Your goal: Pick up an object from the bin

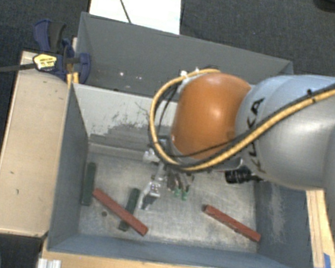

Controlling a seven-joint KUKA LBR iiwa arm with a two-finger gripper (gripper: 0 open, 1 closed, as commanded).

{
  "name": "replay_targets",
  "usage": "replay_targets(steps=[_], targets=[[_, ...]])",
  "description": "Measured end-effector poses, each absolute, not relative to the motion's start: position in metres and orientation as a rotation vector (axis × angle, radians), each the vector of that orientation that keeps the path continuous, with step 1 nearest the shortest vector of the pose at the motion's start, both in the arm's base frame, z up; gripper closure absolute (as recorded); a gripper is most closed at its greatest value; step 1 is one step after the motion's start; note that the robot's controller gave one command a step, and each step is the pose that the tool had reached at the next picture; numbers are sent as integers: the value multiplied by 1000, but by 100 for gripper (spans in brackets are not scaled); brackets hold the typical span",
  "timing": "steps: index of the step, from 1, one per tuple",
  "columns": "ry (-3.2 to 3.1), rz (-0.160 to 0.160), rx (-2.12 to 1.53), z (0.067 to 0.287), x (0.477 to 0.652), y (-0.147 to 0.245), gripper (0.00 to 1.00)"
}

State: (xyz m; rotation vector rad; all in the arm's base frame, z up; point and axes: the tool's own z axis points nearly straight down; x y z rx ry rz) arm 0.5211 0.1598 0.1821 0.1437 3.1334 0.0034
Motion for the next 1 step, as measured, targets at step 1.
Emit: replay_targets(steps=[1], targets=[[3131, 0, -269, 163, 510, 168, 0]])
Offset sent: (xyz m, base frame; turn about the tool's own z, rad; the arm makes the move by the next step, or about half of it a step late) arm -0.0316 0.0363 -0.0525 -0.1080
